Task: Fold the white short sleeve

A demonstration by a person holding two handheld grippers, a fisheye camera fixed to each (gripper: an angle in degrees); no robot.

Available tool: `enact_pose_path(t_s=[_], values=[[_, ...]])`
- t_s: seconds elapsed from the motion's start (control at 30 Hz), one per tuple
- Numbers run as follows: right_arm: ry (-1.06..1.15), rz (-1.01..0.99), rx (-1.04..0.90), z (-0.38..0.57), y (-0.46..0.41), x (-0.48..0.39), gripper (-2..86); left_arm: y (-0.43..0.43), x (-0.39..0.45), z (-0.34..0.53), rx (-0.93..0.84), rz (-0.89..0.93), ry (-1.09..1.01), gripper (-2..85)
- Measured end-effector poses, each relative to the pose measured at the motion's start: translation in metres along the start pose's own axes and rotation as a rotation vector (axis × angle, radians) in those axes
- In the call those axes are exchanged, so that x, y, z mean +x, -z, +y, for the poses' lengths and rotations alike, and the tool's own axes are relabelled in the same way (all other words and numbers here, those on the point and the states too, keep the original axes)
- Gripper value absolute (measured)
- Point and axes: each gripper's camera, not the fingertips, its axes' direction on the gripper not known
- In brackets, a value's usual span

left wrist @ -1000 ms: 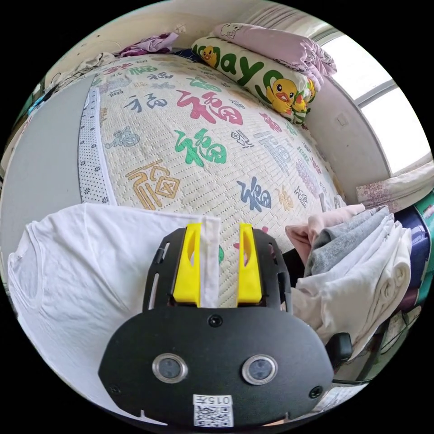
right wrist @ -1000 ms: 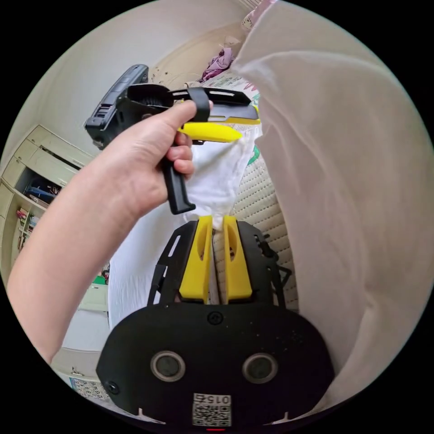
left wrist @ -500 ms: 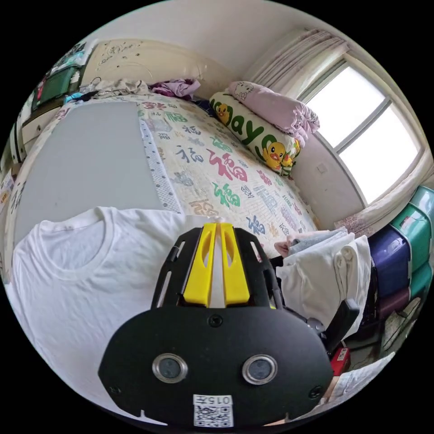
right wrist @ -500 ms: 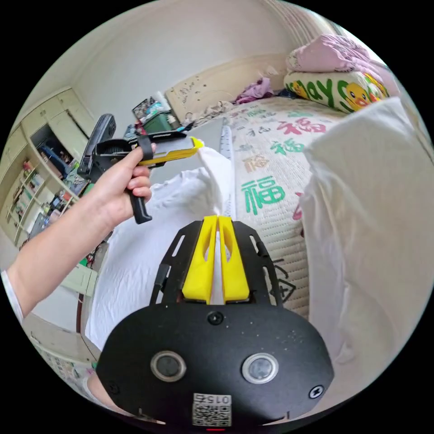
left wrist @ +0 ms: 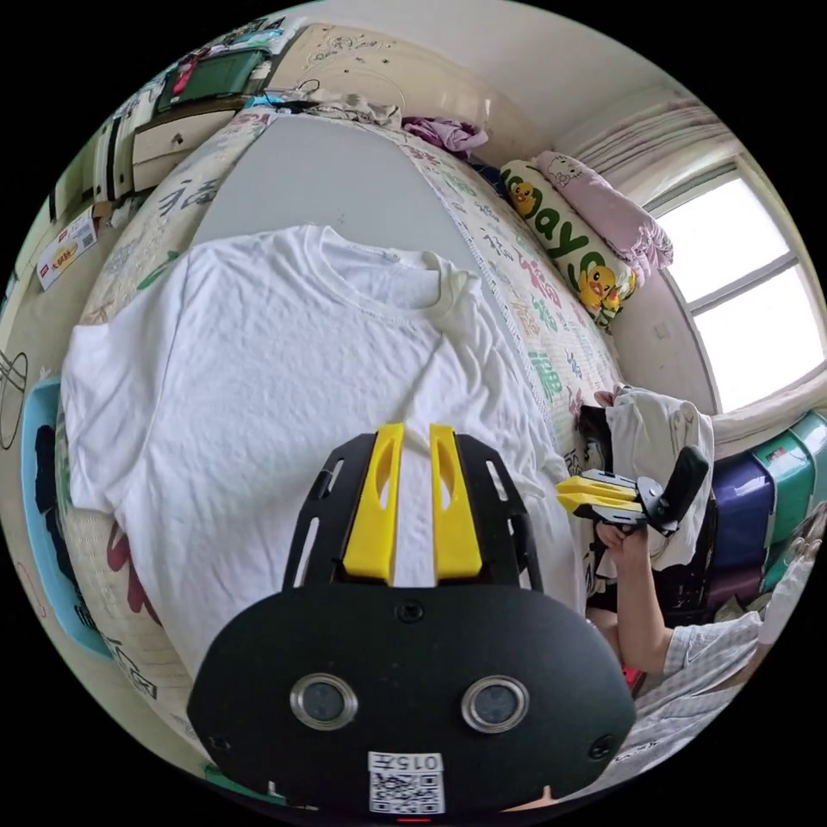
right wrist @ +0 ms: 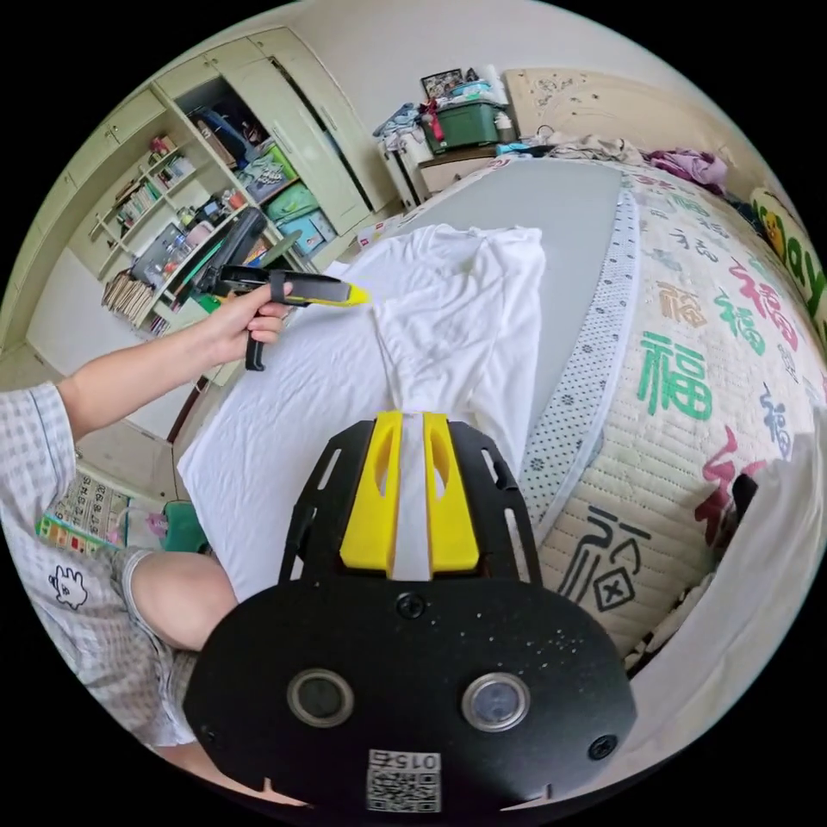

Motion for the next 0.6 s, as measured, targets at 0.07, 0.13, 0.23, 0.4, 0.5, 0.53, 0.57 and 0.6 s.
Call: enact_pose_path(t_s=[0.07, 0.13, 0.23, 0.4, 0.5, 0.53, 0.57, 0.6], values=[[-0.097, 0.088, 0.070, 0.008, 0.013, 0.023, 6.0, 0.025, 0.001, -0.011, 0.099, -0.051, -0.041, 6.6], [-0.123, 0.119, 0.120, 0.013, 0.019, 0.034, 6.3, 0.031, 0.007, -0.028, 0.139, -0.083, -0.076, 7.7], [-0.081, 0.103, 0.114, 0.011, 0.016, 0.034, 7.3, 0.018, 0.017, -0.065, 0.129, -0.028, -0.094, 9.6], [0.048, 0.230, 0.100, 0.001, -0.003, 0.001, 9.4, -0.025, 0.027, -0.107, 0.079, 0.092, -0.016, 10.2], [-0.002, 0.237, 0.120, -0.001, -0.013, 0.004, 8.0, -0.051, 0.035, -0.119, 0.013, 0.095, 0.006, 10.0], [-0.029, 0.221, 0.086, -0.003, -0.020, 0.011, 7.0, -0.061, 0.037, -0.123, -0.028, 0.061, 0.010, 9.1], [-0.072, 0.216, 0.045, -0.005, -0.026, 0.020, 5.7, -0.067, 0.039, -0.125, -0.050, 0.025, 0.015, 7.5], [-0.074, 0.200, 0.061, -0.004, -0.024, 0.022, 4.4, -0.068, 0.040, -0.125, -0.049, 0.012, 0.018, 6.2]])
